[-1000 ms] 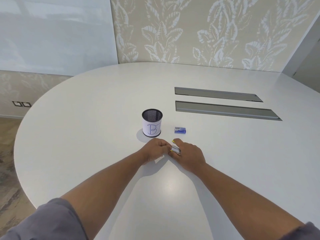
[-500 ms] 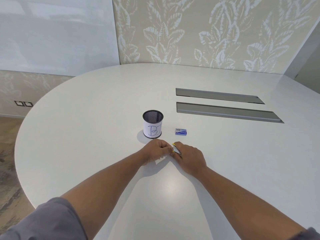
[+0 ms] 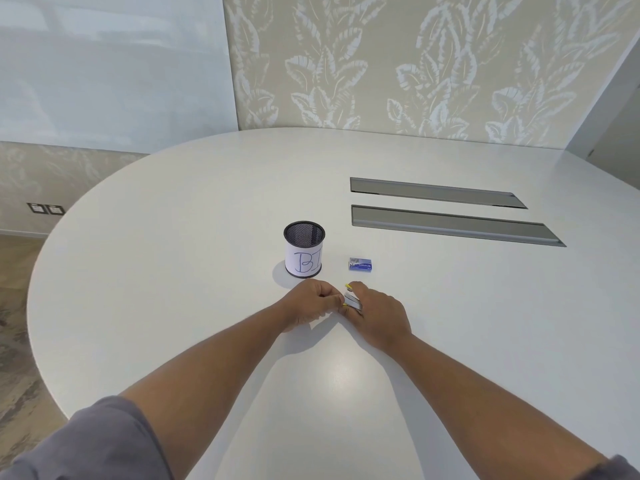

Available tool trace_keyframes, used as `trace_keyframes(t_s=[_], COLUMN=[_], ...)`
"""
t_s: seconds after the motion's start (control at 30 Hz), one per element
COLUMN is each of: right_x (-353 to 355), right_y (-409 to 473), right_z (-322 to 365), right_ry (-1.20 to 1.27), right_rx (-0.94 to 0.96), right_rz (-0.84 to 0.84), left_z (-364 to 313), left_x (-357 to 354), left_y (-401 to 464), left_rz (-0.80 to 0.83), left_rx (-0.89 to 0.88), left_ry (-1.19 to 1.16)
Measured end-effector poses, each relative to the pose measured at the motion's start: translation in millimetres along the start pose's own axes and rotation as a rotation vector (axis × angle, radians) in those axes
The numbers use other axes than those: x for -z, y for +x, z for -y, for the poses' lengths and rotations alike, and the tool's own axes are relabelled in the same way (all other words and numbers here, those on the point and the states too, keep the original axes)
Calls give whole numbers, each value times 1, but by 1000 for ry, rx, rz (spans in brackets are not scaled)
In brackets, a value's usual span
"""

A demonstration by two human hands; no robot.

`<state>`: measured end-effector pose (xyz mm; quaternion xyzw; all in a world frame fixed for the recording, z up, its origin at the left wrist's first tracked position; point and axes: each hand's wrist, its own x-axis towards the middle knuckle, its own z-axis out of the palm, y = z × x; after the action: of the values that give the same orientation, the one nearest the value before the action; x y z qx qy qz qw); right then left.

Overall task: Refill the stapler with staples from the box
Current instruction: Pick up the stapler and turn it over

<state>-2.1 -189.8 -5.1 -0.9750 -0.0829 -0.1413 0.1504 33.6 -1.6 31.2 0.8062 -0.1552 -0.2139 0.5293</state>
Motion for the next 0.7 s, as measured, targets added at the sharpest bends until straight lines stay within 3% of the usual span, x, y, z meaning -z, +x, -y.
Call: trace_keyframes(t_s=[0.7], right_x=[0], right_y=[0], right_z=[0], right_ry=[0], right_rx=[-1], right_rz=[11], left_z=[4], left_x=[-2], left_y=[1], left_rz=[-16], left_rx=[3], left_ry=[-20])
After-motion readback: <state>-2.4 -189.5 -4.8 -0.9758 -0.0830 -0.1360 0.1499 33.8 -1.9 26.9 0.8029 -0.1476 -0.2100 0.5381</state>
